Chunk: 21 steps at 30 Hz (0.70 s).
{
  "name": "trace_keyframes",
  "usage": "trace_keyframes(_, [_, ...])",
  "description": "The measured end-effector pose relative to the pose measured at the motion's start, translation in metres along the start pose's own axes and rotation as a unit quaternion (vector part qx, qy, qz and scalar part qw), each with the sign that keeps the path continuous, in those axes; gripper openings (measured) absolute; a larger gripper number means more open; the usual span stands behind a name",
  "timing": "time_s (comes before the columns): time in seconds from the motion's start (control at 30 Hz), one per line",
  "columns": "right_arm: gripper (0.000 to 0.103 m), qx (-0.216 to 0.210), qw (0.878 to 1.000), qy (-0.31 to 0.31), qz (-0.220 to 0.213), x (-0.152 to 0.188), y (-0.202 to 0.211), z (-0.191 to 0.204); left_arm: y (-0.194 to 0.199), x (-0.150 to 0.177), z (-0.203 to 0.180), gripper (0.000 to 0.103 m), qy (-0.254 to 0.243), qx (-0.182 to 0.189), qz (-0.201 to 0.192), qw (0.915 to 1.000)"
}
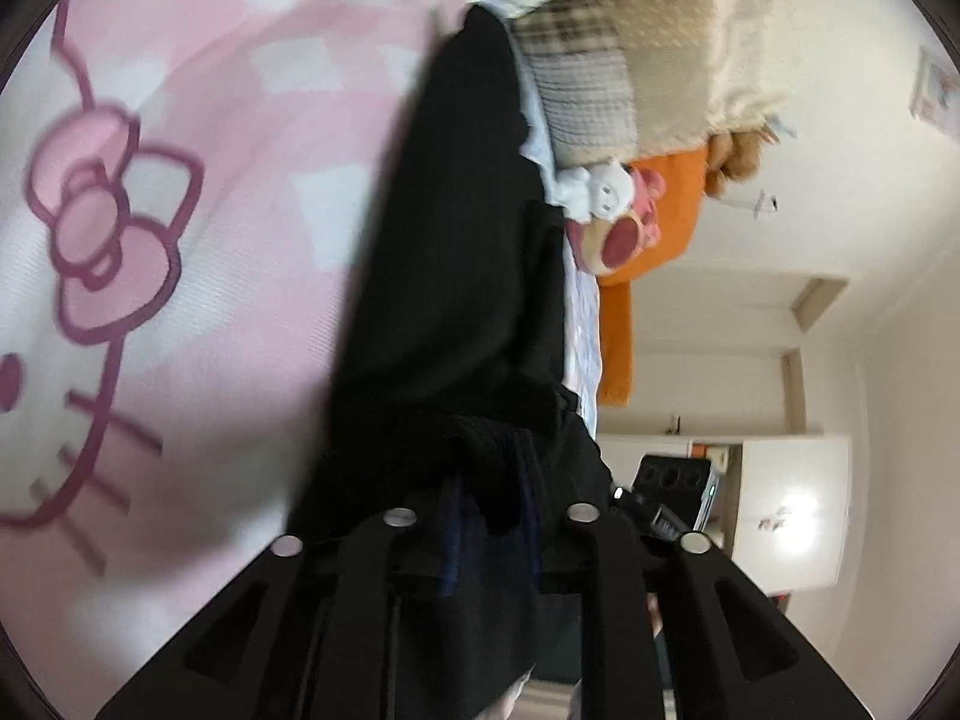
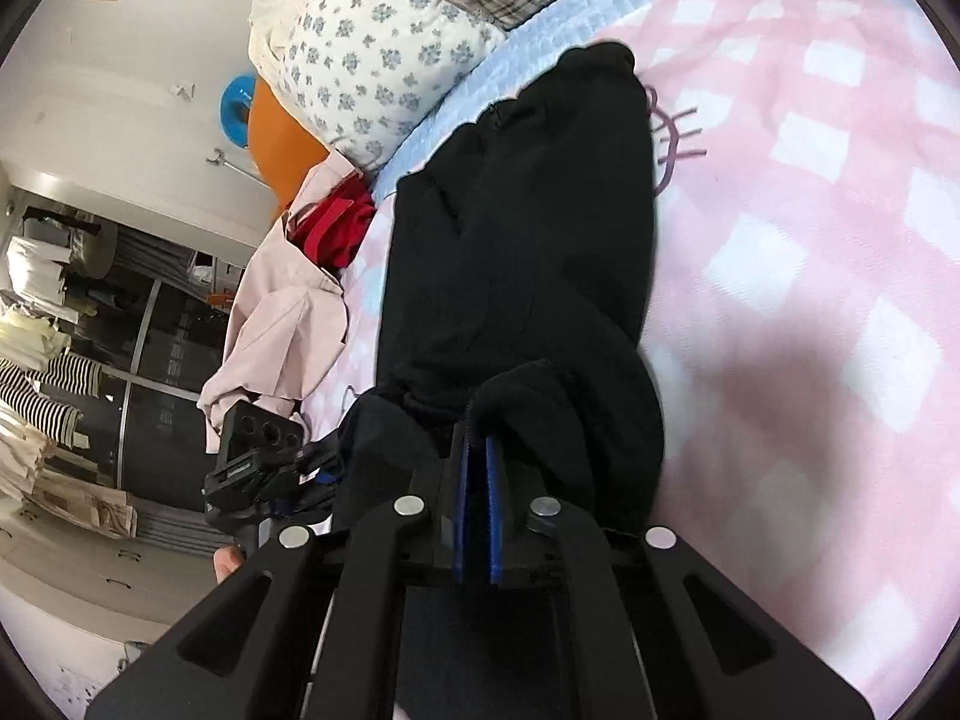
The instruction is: Fold large clothes
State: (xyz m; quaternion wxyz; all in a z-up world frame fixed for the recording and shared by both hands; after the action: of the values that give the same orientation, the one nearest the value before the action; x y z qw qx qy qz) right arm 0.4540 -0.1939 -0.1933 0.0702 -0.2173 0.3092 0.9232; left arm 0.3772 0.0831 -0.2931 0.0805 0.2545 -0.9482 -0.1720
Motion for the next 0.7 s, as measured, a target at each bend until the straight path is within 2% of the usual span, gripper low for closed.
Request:
trace_keyframes(0.03, [0.011,0.008,1.0,0.018,0.001,0.001,0.011,0.009,0.012,0.007,-0.015,0.045,-0.033,-0.014,-0.002,0.9994])
trace_keyframes(0.07, [0.013,0.017,0.999,0.036,0.0,0.001,0.019,0.015,0.023,0.014,-0.029,0.065,-0.064,-0.03,-0.006,0.9975])
trace_keyframes(0.1, [0.016,0.033,0.997,0.063,-0.004,0.002,0.032,0.023,0.036,0.021,-0.044,0.08,-0.097,-0.05,-0.012,0.9939])
trace_keyframes(0.13, [0.021,0.042,0.996,0.078,-0.006,0.005,0.039,0.03,0.045,0.027,-0.056,0.084,-0.122,-0.063,-0.02,0.9904])
trace_keyframes(0.23, [0.081,0.08,0.988,0.133,-0.025,0.022,0.072,0.051,0.071,0.058,-0.091,0.085,-0.178,-0.081,-0.02,0.9806])
trace_keyframes(0.33, [0.08,0.094,0.979,0.172,-0.052,0.035,0.095,0.064,0.08,0.093,-0.107,0.089,-0.211,-0.086,-0.005,0.9736])
trace_keyframes(0.4, [0.069,0.08,0.979,0.174,-0.072,0.045,0.109,0.067,0.08,0.12,-0.099,0.089,-0.226,-0.101,0.011,0.9688])
trace_keyframes(0.47, [0.041,0.072,0.98,0.171,-0.065,0.053,0.106,0.064,0.068,0.136,-0.091,0.089,-0.242,-0.119,0.022,0.9628])
trace_keyframes(0.5, [0.037,0.067,0.981,0.174,-0.052,0.058,0.098,0.063,0.056,0.146,-0.083,0.088,-0.251,-0.128,0.031,0.9591])
trace_keyframes(0.53, [0.032,0.059,0.982,0.177,-0.039,0.06,0.086,0.063,0.051,0.154,-0.076,0.088,-0.251,-0.123,0.041,0.9593])
trace_keyframes(0.6, [0.029,0.065,0.982,0.177,-0.023,0.061,0.063,0.059,0.026,0.165,-0.067,0.087,-0.231,-0.091,0.066,0.9663])
trace_keyframes(0.63, [0.024,0.066,0.982,0.177,-0.017,0.059,0.054,0.059,0.015,0.166,-0.065,0.086,-0.224,-0.083,0.072,0.9683])
trace_keyframes(0.7, [0.023,0.103,0.979,0.177,-0.017,0.045,0.024,0.047,-0.008,0.168,-0.064,0.085,-0.223,-0.075,0.074,0.9691])
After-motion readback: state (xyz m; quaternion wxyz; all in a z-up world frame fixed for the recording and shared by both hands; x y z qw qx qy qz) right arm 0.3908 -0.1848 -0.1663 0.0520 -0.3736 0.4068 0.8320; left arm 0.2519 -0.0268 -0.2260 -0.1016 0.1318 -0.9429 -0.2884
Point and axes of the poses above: each gripper's, at about its wrist camera, not at the fingertips, and y roughly against the way its jaws point, z to its left, x to its underside, the point moved 9 cm from there along -y, roughly the way its jaws point, and after that the axes turned 6 degrees about y, right-handed, at the moved point
